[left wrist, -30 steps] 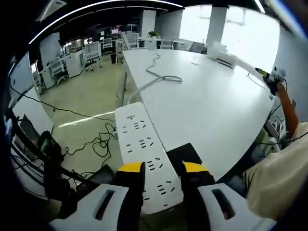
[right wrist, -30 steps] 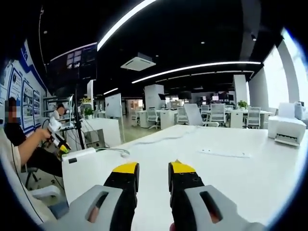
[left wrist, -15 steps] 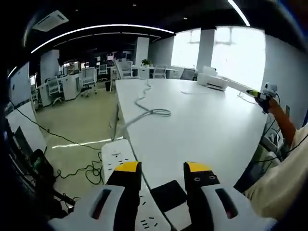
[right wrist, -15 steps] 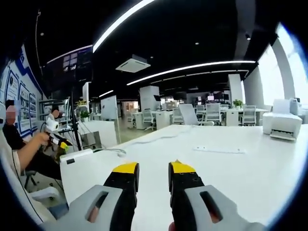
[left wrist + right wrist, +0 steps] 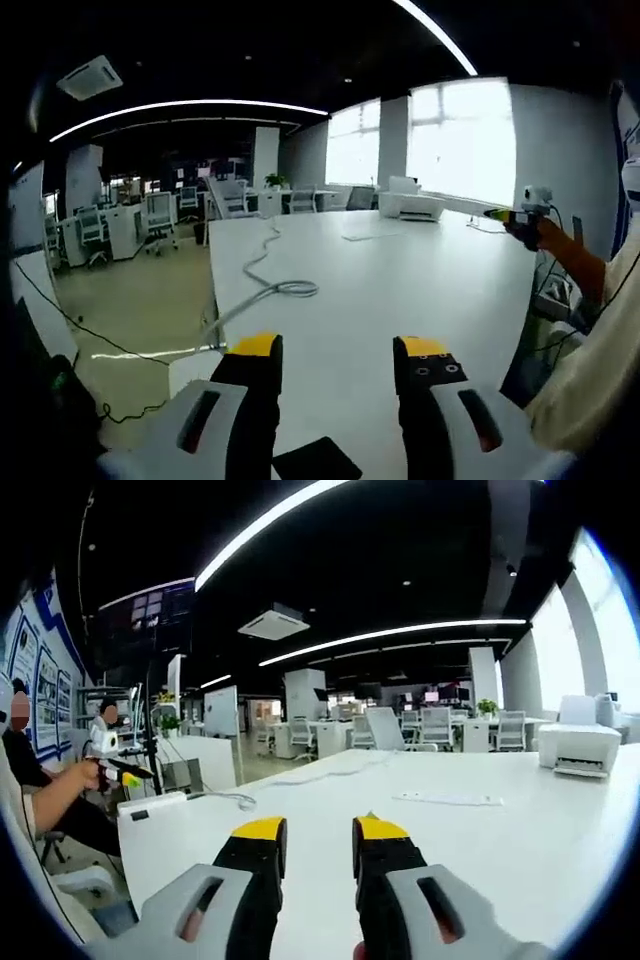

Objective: Pick up the power strip scattered on the table, fix it on the side mounting bracket of the table, and press the switch

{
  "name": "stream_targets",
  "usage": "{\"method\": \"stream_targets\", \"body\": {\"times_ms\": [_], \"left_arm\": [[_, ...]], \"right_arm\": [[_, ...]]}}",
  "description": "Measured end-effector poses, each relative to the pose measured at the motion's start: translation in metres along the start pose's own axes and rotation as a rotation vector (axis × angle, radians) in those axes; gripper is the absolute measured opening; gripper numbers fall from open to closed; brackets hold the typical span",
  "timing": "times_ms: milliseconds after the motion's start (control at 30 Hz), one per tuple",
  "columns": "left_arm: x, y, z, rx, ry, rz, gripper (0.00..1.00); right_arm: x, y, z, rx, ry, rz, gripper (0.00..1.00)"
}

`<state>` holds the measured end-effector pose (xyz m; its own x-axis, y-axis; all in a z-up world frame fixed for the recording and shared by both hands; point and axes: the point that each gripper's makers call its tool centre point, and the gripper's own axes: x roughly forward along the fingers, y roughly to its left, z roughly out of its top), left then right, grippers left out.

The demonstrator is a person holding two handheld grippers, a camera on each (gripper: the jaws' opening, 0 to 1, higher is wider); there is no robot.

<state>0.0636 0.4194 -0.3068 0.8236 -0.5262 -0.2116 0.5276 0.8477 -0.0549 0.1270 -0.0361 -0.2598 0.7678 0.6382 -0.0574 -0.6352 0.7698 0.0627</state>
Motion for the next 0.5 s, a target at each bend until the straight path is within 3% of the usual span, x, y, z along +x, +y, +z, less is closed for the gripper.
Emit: {"method": "stream_targets", "body": {"times_ms": [300, 500], "left_arm": [[0.01, -0.004, 0.005, 0.013, -0.07, 0.014, 0.49], [0.017, -0.004, 0.008, 0.04, -0.146, 0.061, 0.48]], "right_arm": [[-0.009, 0.005, -0.006, -0.018, -0.046, 0.015, 0.25], [-0.01, 0.003, -0.019, -0.031, -0.03, -0.016, 0.27]]}}
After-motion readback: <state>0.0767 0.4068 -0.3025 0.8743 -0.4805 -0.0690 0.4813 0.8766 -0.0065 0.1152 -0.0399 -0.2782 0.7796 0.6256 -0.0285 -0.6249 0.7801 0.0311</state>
